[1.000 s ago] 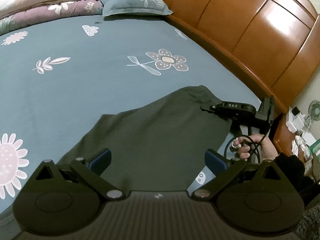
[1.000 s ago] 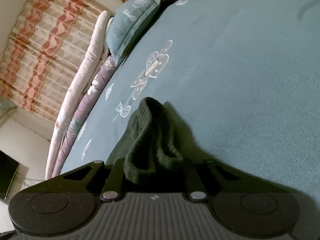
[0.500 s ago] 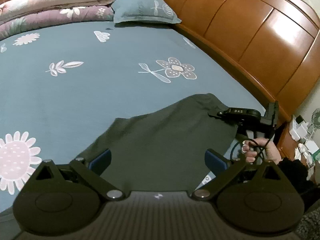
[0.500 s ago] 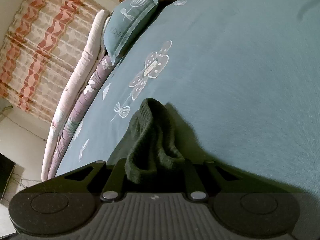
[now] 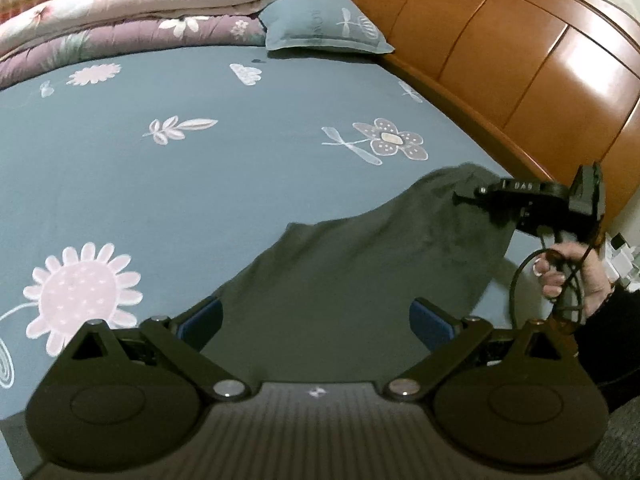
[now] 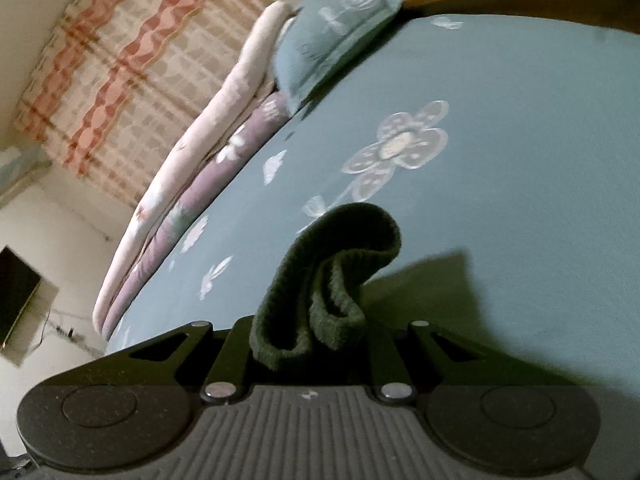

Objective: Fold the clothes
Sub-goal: 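Lift the cuff with the right gripper and carry it over the strip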

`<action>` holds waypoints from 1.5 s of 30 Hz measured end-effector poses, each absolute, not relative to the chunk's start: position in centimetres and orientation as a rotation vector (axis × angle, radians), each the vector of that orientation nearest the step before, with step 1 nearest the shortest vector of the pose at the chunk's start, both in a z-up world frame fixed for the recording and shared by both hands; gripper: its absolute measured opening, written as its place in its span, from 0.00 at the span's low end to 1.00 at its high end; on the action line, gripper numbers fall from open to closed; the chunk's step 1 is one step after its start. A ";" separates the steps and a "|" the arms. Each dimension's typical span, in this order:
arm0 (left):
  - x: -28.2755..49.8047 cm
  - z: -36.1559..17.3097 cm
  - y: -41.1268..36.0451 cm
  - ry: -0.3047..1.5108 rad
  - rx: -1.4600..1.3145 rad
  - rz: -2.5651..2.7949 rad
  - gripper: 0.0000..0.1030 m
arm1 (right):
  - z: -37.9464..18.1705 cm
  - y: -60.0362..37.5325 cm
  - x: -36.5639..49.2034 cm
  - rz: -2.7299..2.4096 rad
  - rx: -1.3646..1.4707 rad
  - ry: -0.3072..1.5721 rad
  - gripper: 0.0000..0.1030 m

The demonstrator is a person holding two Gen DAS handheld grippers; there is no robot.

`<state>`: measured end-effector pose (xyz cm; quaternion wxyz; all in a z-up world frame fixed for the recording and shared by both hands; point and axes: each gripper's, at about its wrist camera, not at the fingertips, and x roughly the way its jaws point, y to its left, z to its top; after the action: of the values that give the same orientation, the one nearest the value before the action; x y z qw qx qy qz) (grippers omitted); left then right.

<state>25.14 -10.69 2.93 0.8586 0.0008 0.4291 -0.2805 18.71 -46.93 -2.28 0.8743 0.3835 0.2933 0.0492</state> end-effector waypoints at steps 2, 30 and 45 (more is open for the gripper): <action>24.8 2.7 -9.8 0.900 0.003 -0.591 0.96 | -1.0 -45.5 19.0 0.130 0.765 0.627 0.14; 18.9 -2.0 7.2 0.991 0.003 -0.620 0.96 | 8.4 -18.6 17.5 0.441 0.429 0.643 0.14; 16.7 -1.8 12.1 0.953 -0.130 -0.485 0.96 | 8.0 -7.0 16.8 0.673 0.161 0.728 0.14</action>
<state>16.72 12.13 -1.78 0.8585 -0.0620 0.4537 -0.2309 16.83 -6.97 8.02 0.8765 0.0771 0.3489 0.3226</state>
